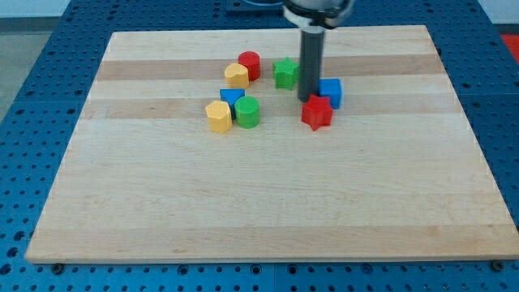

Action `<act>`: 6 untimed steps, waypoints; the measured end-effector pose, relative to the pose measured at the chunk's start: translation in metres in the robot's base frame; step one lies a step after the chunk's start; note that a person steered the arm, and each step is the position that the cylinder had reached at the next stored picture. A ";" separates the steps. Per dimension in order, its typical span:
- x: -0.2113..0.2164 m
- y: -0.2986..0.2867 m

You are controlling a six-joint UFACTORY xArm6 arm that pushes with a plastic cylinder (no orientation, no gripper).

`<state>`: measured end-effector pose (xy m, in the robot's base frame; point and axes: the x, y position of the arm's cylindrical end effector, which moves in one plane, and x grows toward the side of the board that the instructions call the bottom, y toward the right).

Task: Move the red star into the blue cube

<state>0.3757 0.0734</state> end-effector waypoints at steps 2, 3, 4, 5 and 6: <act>0.029 0.000; 0.058 -0.051; 0.119 -0.018; 0.086 0.005; 0.038 0.001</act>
